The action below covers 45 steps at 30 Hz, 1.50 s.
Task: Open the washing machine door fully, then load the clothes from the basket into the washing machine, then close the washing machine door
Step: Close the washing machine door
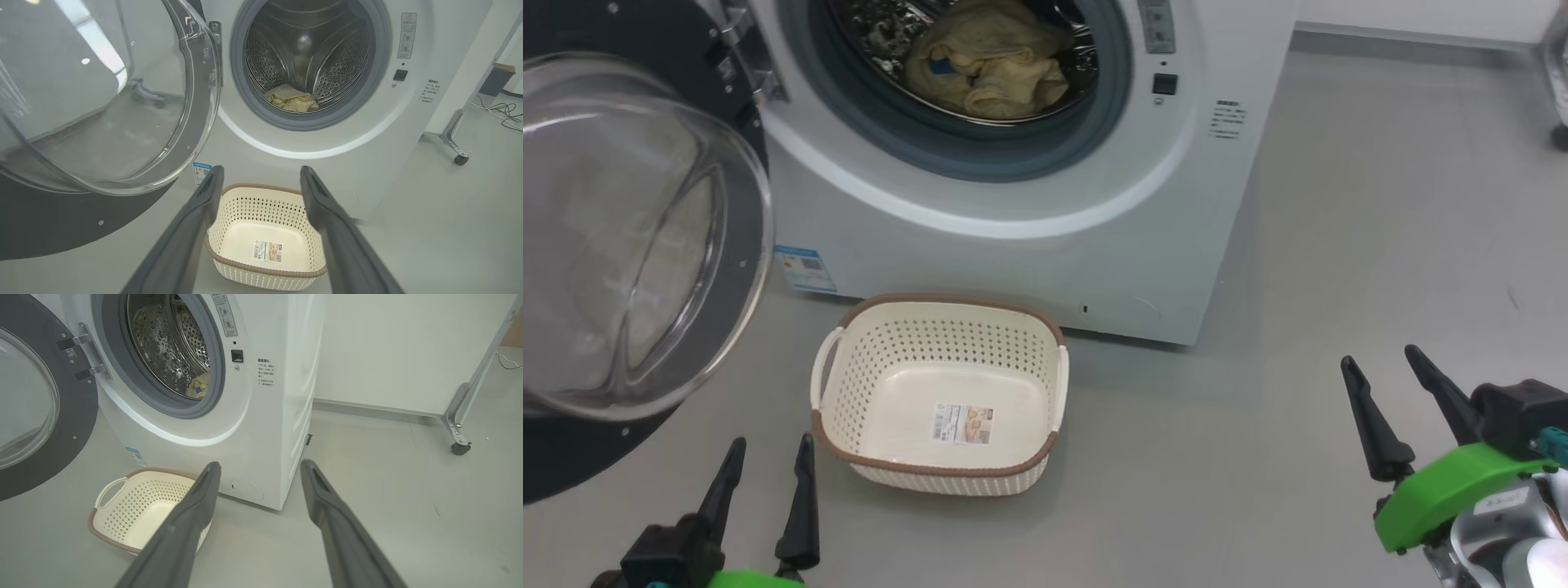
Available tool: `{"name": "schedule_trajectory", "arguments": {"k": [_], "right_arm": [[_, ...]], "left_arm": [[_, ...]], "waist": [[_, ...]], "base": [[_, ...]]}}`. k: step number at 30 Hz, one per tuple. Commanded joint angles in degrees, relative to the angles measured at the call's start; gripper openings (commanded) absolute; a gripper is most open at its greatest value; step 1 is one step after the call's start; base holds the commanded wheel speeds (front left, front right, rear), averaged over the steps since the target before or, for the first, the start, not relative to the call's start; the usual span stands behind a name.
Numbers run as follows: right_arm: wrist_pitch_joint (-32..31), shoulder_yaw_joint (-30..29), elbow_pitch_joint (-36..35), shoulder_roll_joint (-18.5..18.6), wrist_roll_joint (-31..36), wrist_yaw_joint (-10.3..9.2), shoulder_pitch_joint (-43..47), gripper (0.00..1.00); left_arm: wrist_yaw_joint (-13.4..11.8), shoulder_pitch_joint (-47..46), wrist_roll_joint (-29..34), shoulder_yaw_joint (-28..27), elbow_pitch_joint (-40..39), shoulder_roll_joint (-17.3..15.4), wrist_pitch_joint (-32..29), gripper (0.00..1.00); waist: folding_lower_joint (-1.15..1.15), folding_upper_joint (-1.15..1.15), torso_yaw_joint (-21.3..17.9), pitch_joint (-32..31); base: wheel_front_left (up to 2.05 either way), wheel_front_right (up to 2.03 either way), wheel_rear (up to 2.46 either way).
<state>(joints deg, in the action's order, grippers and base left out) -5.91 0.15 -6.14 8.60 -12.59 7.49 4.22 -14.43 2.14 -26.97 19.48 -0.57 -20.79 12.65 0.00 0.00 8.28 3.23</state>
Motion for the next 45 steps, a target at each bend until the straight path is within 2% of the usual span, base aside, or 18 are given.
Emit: {"name": "schedule_trajectory", "arguments": {"k": [1,6,10,16,23,39,43,44,45], "right_arm": [[0.0,1.04,-2.19,0.74,0.1,0.0,-2.19,1.0],[-0.23,1.24,-1.82,0.47,0.1,0.0,-1.77,1.0],[-0.1,1.73,-1.47,0.12,-0.06,0.0,-1.77,1.0],[0.23,2.46,-0.8,-0.61,-0.21,0.0,-1.79,1.0],[0.49,2.82,-0.22,-0.72,-0.01,0.0,-1.9,1.0],[0.77,3.02,0.27,-0.66,-0.06,0.0,-1.68,1.0],[0.71,2.92,0.14,-0.58,-0.03,0.0,-1.57,1.0],[0.69,2.85,0.11,-0.58,-0.05,0.0,-1.52,1.0],[0.66,2.81,0.09,-0.58,-0.07,0.0,-1.47,1.0]], "left_arm": [[-12.24,-2.22,-0.28,-1.95,-1.35,-0.9,0.66,1.0],[-12.61,-1.93,0.15,-1.66,-1.09,-0.99,0.71,1.0],[-13.06,-1.54,0.42,-1.65,-1.48,-1.37,0.54,1.0],[-13.31,-1.26,0.32,-1.74,-2.07,-1.73,0.19,1.0],[-13.23,-1.56,0.18,-1.4,-2.15,-1.91,-0.26,1.0],[-13.74,-1.84,0.51,-0.63,-2.22,-2.14,-0.56,1.0],[-11.36,-2.33,-0.84,-0.21,-3.11,-1.97,-0.17,1.0],[-10.55,-2.6,-1.18,-0.21,-3.27,-1.98,0.07,0.87],[-9.81,-2.82,-1.43,-0.18,-3.36,-2.03,0.28,0.39]], "waist": [[0.0,0.0,4.92,-0.17],[0.0,0.0,11.64,-1.46],[0.0,0.0,14.75,-2.12],[0.0,0.0,17.17,-2.46],[0.0,0.0,18.52,-2.18],[0.0,0.0,18.13,-2.51],[0.0,0.0,18.12,-2.41],[0.0,0.0,18.16,-2.41],[0.0,0.0,18.18,-2.39]], "base": [[0.0,0.0,0.0],[0.0,0.0,0.0],[0.0,0.0,0.0],[0.0,0.0,0.0],[0.0,0.0,0.0],[0.0,0.0,0.0],[0.0,0.0,0.0],[0.0,0.0,0.0],[0.0,0.0,0.0]]}}
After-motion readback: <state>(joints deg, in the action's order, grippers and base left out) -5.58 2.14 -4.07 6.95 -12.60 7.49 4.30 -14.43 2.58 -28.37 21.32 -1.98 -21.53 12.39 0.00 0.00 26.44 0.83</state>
